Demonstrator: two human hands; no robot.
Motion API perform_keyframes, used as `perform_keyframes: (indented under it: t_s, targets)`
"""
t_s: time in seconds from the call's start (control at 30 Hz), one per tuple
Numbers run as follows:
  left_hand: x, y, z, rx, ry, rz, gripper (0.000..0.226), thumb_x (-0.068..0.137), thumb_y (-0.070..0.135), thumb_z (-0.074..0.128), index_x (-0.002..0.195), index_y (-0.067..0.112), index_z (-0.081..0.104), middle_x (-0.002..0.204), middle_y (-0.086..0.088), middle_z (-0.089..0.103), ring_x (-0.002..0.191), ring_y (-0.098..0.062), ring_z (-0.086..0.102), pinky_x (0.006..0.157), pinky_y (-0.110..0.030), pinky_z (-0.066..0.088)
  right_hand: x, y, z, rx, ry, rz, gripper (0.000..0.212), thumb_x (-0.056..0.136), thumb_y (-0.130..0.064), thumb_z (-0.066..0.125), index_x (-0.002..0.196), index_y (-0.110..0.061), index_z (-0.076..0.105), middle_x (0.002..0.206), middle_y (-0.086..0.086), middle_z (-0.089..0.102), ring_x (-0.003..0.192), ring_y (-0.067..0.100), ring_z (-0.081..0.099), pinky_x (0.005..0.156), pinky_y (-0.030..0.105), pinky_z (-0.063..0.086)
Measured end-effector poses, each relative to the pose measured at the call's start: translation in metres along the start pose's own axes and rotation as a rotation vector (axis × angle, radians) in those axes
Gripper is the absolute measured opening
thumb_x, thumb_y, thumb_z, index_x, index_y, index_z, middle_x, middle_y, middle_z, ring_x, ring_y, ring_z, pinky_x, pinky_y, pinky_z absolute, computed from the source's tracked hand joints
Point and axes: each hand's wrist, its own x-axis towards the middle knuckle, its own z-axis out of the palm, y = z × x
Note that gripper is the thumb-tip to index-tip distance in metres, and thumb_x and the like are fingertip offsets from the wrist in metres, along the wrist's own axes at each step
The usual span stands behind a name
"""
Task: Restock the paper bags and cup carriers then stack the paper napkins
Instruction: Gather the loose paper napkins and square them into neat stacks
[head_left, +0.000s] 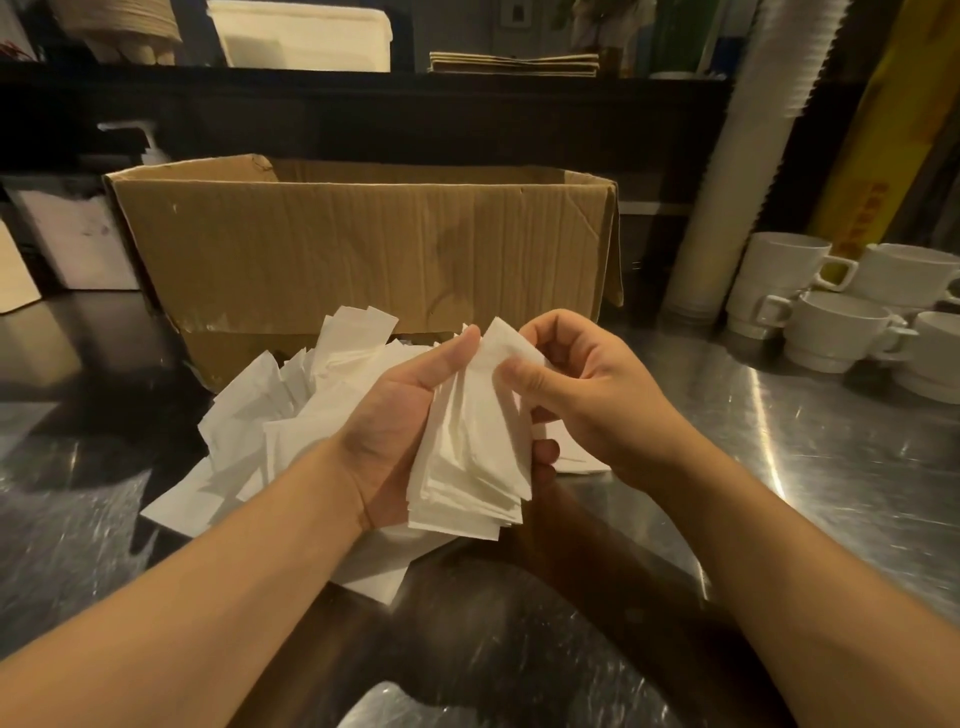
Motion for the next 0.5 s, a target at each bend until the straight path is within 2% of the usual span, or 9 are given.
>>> perform_keyframes:
  t_s: [0.07,0.13,0.2,0.27,0.3,0.37,0.43,0.5]
  targets:
    - [-0.001,0.0,0.0,0.0,-0.047,-0.014,0.064,0.085,0.058,0.072,0.131,0.013,0.071,0.121,-0.02,0.067,0.104,-0.039,0.066,0.091,-0.052,0.056,0.0,0.0,0.001,-0.024,0.01,0.013,0.018,0.092,-0.024,0.072,0.106,-0.02,0.061,0.106,0.0,0.069,0.098,0.02,0.071,0.076,0.035,0.063]
    - [-0.001,0.0,-0.002,0.013,-0.062,-0.021,0.069,0.071,0.053,0.08,0.129,0.017,0.069,0.111,-0.017,0.07,0.096,-0.035,0.068,0.084,-0.048,0.058,0.001,0.0,-0.001,-0.09,-0.019,0.016,0.029,0.092,-0.028,0.074,0.116,-0.029,0.059,0.114,-0.002,0.063,0.104,0.021,0.068,0.076,0.034,0.063]
    - [-0.004,0.002,0.0,0.038,-0.056,-0.063,0.074,0.061,0.048,0.087,0.126,0.018,0.067,0.1,-0.016,0.071,0.084,-0.032,0.069,0.073,-0.044,0.061,0.0,-0.001,-0.005,-0.106,-0.113,0.054,0.045,0.087,-0.035,0.077,0.126,-0.037,0.055,0.121,-0.005,0.061,0.109,0.019,0.066,0.075,0.03,0.062]
    - [-0.006,0.002,0.001,0.014,-0.171,-0.167,0.087,0.06,0.051,0.092,0.135,0.019,0.062,0.104,-0.017,0.067,0.085,-0.033,0.066,0.072,-0.045,0.059,-0.001,-0.005,-0.009,-0.05,-0.245,0.117,0.055,0.081,-0.036,0.077,0.131,-0.035,0.054,0.122,-0.002,0.066,0.11,0.023,0.069,0.074,0.033,0.061]
    - [-0.005,0.001,0.001,0.011,-0.225,-0.203,0.087,0.065,0.057,0.089,0.138,0.02,0.06,0.107,-0.017,0.065,0.088,-0.033,0.064,0.074,-0.046,0.058,-0.002,-0.006,-0.01,-0.038,-0.301,0.133,0.053,0.082,-0.032,0.077,0.131,-0.031,0.055,0.12,0.001,0.068,0.109,0.027,0.07,0.076,0.042,0.062]
    - [-0.003,0.0,-0.001,0.037,-0.264,-0.229,0.074,0.077,0.069,0.075,0.131,0.019,0.067,0.106,-0.016,0.064,0.089,-0.034,0.062,0.076,-0.046,0.058,-0.003,-0.008,-0.01,-0.055,-0.383,0.146,0.046,0.087,-0.025,0.077,0.128,-0.023,0.058,0.116,0.004,0.07,0.107,0.034,0.07,0.089,0.063,0.056]
    - [0.0,0.0,-0.004,0.046,-0.278,-0.21,0.069,0.086,0.075,0.057,0.12,0.018,0.074,0.101,-0.012,0.068,0.089,-0.032,0.065,0.077,-0.044,0.058,-0.005,-0.009,-0.012,-0.036,-0.393,0.153,0.044,0.084,-0.022,0.08,0.123,-0.021,0.06,0.113,0.003,0.072,0.106,0.031,0.072,0.095,0.06,0.056]
    - [0.002,0.001,-0.006,-0.035,-0.282,-0.196,0.074,0.09,0.078,0.049,0.119,0.015,0.075,0.103,-0.011,0.072,0.092,-0.029,0.07,0.082,-0.04,0.059,-0.007,-0.014,-0.017,0.007,-0.335,0.135,0.048,0.072,-0.028,0.081,0.115,-0.023,0.062,0.109,0.001,0.072,0.106,0.026,0.072,0.089,0.048,0.061]
